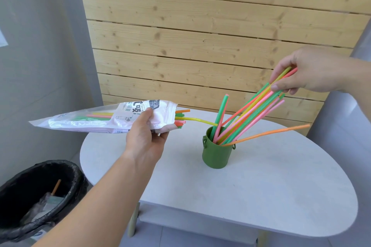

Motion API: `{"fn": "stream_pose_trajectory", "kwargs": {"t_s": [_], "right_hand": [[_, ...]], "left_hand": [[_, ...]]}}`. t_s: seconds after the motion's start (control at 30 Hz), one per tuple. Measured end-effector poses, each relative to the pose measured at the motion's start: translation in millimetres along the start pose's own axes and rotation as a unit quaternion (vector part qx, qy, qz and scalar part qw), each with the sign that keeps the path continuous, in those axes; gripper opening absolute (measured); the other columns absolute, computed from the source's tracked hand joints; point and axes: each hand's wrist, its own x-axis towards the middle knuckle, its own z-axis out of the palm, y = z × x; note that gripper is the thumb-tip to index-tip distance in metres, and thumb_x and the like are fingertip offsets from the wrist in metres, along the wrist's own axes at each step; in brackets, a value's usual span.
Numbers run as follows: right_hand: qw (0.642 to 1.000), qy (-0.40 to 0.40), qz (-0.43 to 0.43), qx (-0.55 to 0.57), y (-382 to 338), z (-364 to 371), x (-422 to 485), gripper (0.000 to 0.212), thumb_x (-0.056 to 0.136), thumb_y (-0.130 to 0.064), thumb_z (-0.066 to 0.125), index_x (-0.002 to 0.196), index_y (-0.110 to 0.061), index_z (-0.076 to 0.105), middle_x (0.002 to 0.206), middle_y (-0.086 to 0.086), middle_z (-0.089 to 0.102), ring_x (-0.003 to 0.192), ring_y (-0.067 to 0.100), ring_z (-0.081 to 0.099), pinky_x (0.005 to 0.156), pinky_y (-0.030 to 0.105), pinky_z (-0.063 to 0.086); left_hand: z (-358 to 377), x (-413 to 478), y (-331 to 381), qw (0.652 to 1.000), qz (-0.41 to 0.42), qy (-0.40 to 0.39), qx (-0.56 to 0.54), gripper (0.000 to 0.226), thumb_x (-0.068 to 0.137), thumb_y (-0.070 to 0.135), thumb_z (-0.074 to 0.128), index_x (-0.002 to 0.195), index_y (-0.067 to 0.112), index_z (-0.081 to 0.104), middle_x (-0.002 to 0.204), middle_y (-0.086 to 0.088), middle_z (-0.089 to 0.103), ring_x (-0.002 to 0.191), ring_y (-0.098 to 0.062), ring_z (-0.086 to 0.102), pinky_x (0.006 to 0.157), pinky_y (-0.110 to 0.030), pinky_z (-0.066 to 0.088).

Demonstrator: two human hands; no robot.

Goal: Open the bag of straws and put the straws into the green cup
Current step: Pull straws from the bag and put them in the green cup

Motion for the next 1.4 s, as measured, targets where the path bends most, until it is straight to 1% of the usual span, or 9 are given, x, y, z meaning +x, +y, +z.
{"fn": "stream_pose_trajectory", "kwargs": {"t_s": [0.23, 0.37, 0.5, 0.6, 0.8, 1.0, 1.23, 1.3, 1.4], "right_hand": [[0.999, 0.016, -0.025, 0.026, 13, -14, -11, 0.019, 0.071, -0.028, 0.089, 0.077, -0.041, 0.077, 0.065, -0.009, 0.076, 0.053, 0.011, 0.073, 0.055, 0.02, 0.056], [0.999, 0.019, -0.024, 0.024, 19, -22, -18, 0.018, 0.065, -0.035, 0.089, 0.078, -0.041, 0.078, 0.065, -0.007, 0.076, 0.052, 0.012, 0.073, 0.053, 0.014, 0.053], [0.999, 0.005, -0.033, 0.016, 15, -14, -17, 0.019, 0.07, -0.029, 0.089, 0.077, -0.041, 0.077, 0.065, -0.007, 0.076, 0.052, 0.01, 0.072, 0.055, 0.023, 0.057], [1.0, -0.009, -0.028, 0.004, 10, 1, -11, 0.016, 0.076, -0.027, 0.087, 0.078, -0.038, 0.077, 0.064, -0.008, 0.075, 0.052, 0.008, 0.071, 0.063, 0.037, 0.058], [0.999, 0.023, -0.017, -0.015, -2, 33, 12, 0.013, 0.079, -0.026, 0.085, 0.085, -0.024, 0.075, 0.076, 0.003, 0.071, 0.057, 0.012, 0.066, 0.051, 0.023, 0.045], [0.992, 0.075, -0.022, -0.099, -6, 54, 12, 0.057, 0.071, -0.059, 0.08, 0.117, -0.03, 0.064, 0.101, -0.002, 0.063, 0.09, 0.019, 0.055, 0.072, 0.034, 0.041], [0.969, 0.007, 0.036, -0.243, -10, 67, 5, 0.085, 0.083, -0.081, 0.013, 0.152, -0.037, 0.037, 0.161, 0.004, 0.03, 0.145, 0.023, 0.016, 0.109, 0.041, 0.015], [0.965, 0.048, 0.037, -0.256, -15, 65, 3, 0.093, 0.08, -0.081, 0.005, 0.155, -0.034, 0.032, 0.163, 0.007, 0.027, 0.149, 0.026, 0.014, 0.114, 0.044, 0.012], [0.949, 0.209, -0.008, -0.237, -31, 57, -8, 0.078, 0.095, -0.072, 0.015, 0.148, -0.023, 0.045, 0.151, 0.014, 0.044, 0.142, 0.032, 0.028, 0.112, 0.049, 0.018]], "left_hand": [[0, 4, 3, 1.0, 0.006, 0.011, -0.001, 0.013, 0.101, 0.013, 0.057, 0.111, 0.004, 0.055, 0.132, -0.029, 0.064, 0.065, -0.051, 0.073, 0.099, -0.05, 0.057], [-1, 6, 0, 1.0, -0.003, 0.012, 0.007, 0.015, 0.101, 0.014, 0.059, 0.111, 0.003, 0.056, 0.134, -0.027, 0.063, 0.087, -0.054, 0.073, 0.075, -0.043, 0.065], [-2, 6, -3, 1.0, -0.005, 0.019, 0.002, 0.015, 0.1, 0.013, 0.061, 0.109, 0.002, 0.057, 0.136, -0.025, 0.063, 0.114, -0.05, 0.067, 0.102, -0.054, 0.054], [-2, 5, -4, 1.0, -0.004, 0.023, 0.013, 0.014, 0.101, 0.014, 0.06, 0.108, 0.002, 0.057, 0.133, -0.027, 0.064, 0.105, -0.051, 0.071, 0.104, -0.055, 0.052], [-3, 5, -2, 1.0, 0.0, 0.002, 0.026, 0.016, 0.103, 0.016, 0.056, 0.112, 0.003, 0.056, 0.134, -0.031, 0.063, 0.078, -0.051, 0.071, 0.093, -0.049, 0.059], [-1, 4, 0, 1.0, 0.001, -0.001, 0.011, 0.014, 0.101, 0.014, 0.059, 0.109, 0.002, 0.057, 0.129, -0.025, 0.066, 0.071, -0.044, 0.076, 0.08, -0.049, 0.064], [2, 3, -3, 1.0, -0.003, 0.006, 0.0, 0.013, 0.1, 0.012, 0.062, 0.107, 0.001, 0.058, 0.131, -0.023, 0.065, 0.105, -0.046, 0.072, 0.097, -0.059, 0.055], [1, 2, -2, 1.0, -0.001, 0.005, -0.006, 0.013, 0.099, 0.011, 0.062, 0.107, 0.001, 0.058, 0.13, -0.023, 0.065, 0.11, -0.047, 0.07, 0.092, -0.061, 0.057], [3, 0, -2, 1.0, 0.0, -0.008, -0.003, 0.01, 0.1, 0.011, 0.061, 0.102, 0.002, 0.059, 0.113, -0.019, 0.068, 0.073, -0.038, 0.076, 0.08, -0.058, 0.062]]}}
